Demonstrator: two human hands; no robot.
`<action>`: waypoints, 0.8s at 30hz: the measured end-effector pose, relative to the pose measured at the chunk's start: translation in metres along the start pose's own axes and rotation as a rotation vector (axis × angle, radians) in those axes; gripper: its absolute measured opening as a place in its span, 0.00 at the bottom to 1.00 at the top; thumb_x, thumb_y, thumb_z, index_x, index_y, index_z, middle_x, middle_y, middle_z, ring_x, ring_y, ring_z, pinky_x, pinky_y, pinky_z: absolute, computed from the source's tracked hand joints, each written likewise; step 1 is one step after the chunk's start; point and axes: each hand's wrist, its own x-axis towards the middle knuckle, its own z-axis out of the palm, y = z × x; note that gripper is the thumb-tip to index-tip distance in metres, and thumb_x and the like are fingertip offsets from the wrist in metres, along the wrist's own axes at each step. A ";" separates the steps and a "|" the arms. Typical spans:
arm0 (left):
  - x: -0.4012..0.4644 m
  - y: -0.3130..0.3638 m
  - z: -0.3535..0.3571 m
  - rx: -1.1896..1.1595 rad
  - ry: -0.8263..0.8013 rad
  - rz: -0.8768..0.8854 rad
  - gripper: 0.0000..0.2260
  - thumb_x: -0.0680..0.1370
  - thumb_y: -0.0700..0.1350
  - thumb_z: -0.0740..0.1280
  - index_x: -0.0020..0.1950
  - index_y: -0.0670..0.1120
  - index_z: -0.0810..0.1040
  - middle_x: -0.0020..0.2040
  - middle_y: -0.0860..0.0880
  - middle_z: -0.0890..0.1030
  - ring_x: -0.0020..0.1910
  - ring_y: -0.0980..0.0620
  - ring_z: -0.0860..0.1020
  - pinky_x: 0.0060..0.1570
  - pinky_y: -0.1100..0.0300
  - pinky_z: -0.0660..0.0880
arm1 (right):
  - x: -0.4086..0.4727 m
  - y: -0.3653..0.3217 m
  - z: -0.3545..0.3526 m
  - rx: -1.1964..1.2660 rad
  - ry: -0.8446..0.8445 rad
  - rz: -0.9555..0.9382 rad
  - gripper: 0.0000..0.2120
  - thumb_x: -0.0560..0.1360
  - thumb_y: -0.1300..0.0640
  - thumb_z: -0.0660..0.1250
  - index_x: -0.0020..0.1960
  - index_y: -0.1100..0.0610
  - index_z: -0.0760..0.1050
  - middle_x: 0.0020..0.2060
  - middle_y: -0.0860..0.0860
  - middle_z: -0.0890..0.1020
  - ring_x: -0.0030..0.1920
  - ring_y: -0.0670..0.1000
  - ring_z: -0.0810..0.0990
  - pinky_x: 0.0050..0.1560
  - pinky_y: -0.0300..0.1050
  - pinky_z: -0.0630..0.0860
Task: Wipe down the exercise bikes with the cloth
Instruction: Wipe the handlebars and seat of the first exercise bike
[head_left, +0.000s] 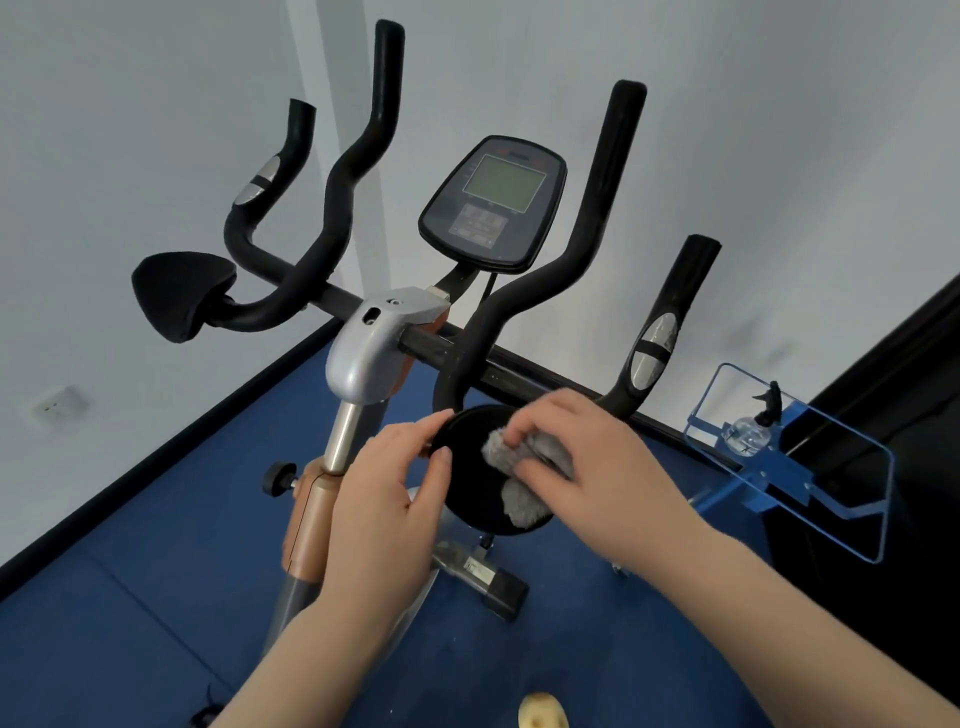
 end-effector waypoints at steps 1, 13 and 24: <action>0.000 -0.001 -0.001 0.008 0.001 0.005 0.14 0.78 0.43 0.64 0.59 0.58 0.77 0.50 0.62 0.79 0.54 0.62 0.75 0.52 0.67 0.71 | -0.004 0.000 -0.007 0.052 -0.032 0.041 0.08 0.72 0.56 0.70 0.46 0.45 0.75 0.48 0.41 0.75 0.49 0.42 0.74 0.51 0.41 0.73; 0.005 0.003 0.027 0.210 0.066 0.017 0.16 0.77 0.45 0.65 0.64 0.55 0.72 0.55 0.59 0.75 0.58 0.61 0.70 0.56 0.73 0.63 | -0.030 -0.003 0.006 0.204 0.111 0.100 0.10 0.73 0.60 0.68 0.46 0.44 0.73 0.47 0.38 0.72 0.49 0.41 0.75 0.44 0.34 0.73; 0.010 0.014 0.068 0.317 0.359 -0.079 0.11 0.78 0.47 0.61 0.61 0.53 0.74 0.60 0.57 0.73 0.61 0.59 0.64 0.61 0.77 0.51 | 0.033 0.075 -0.041 -0.078 0.061 -0.211 0.06 0.73 0.58 0.70 0.47 0.50 0.77 0.46 0.40 0.75 0.49 0.43 0.74 0.50 0.38 0.72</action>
